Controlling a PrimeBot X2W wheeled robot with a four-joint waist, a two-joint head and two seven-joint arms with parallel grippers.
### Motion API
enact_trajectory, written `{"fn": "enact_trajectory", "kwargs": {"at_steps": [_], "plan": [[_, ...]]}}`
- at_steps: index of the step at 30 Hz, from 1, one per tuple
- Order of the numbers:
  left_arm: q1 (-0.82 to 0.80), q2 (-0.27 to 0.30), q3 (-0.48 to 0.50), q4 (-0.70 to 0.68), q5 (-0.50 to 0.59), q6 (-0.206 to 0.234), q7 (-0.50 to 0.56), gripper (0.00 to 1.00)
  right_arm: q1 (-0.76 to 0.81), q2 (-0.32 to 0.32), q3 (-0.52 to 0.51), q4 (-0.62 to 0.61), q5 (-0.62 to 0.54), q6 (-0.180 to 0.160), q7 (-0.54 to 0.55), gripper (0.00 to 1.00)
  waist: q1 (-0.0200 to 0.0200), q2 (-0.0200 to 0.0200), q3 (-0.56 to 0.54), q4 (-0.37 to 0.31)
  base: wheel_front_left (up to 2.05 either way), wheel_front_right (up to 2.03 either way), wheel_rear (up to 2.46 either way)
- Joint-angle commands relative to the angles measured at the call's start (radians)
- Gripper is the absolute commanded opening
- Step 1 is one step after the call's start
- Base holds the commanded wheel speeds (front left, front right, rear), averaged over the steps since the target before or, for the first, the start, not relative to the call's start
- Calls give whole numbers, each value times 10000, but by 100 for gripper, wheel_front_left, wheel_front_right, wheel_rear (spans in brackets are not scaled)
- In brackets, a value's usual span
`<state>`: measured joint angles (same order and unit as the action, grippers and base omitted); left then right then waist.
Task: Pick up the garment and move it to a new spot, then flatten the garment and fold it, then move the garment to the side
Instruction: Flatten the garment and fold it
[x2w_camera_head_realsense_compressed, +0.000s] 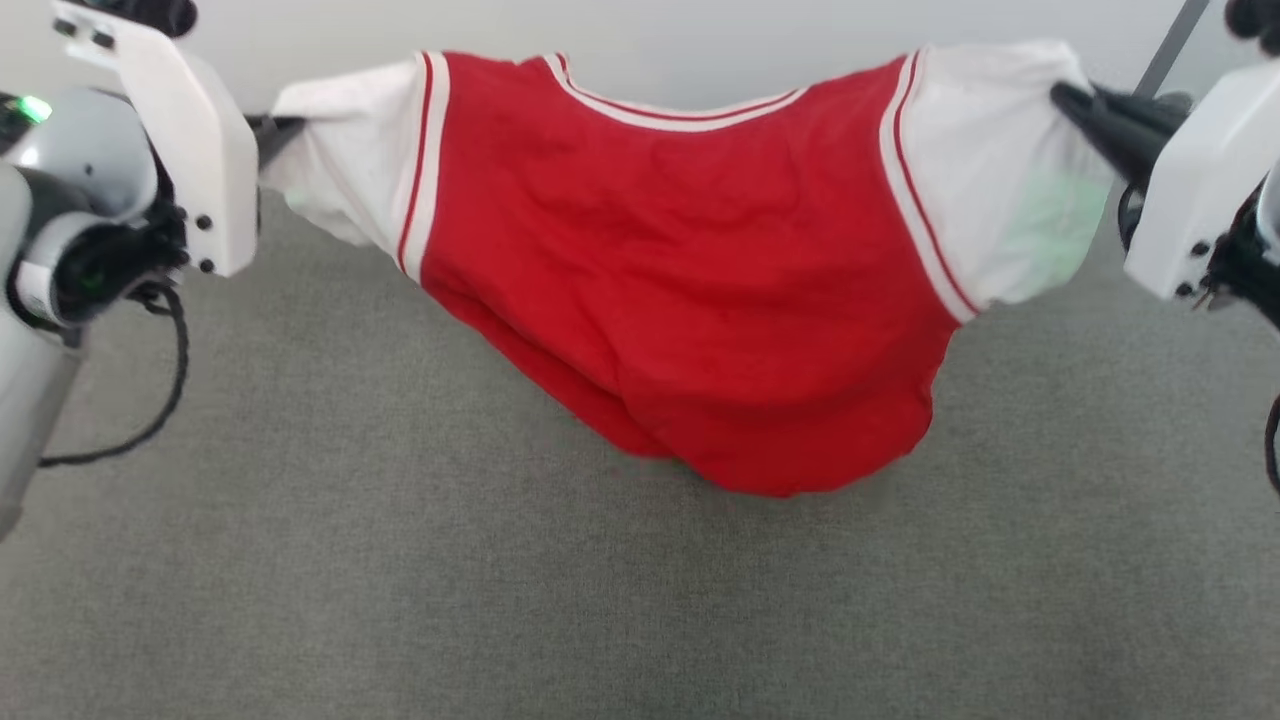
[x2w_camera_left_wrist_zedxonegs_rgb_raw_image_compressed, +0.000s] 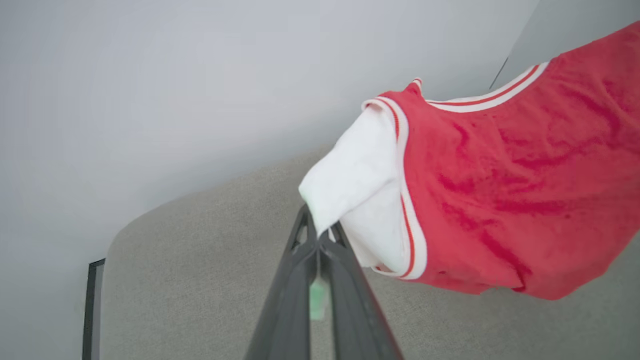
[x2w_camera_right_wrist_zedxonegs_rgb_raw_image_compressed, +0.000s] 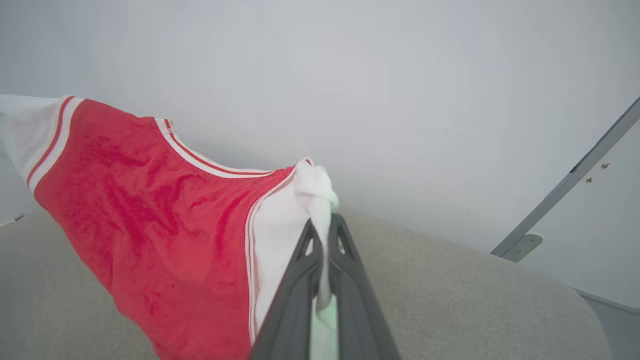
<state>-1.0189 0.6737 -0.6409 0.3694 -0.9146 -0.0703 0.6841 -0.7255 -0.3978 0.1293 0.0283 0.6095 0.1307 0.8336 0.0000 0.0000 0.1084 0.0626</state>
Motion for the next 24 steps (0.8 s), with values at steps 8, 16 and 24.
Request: {"fn": "enact_trajectory", "kwargs": {"at_steps": [8,16,24], "plan": [[-1047,270,256,-131,384,89,-117,0,-1163,-24,88,165,-75,1,-616,0,0,0,-608,-18,0,0,0],[-2082,232,381,71,707,107,-274,0,-2088,-17,316,526,-297,1,-1293,0,0,0,-643,44,0,0,0],[-2582,124,279,340,1025,-97,-827,0,-2813,26,515,1002,-684,1,-2035,0,0,0,-319,67,0,0,0]]}}
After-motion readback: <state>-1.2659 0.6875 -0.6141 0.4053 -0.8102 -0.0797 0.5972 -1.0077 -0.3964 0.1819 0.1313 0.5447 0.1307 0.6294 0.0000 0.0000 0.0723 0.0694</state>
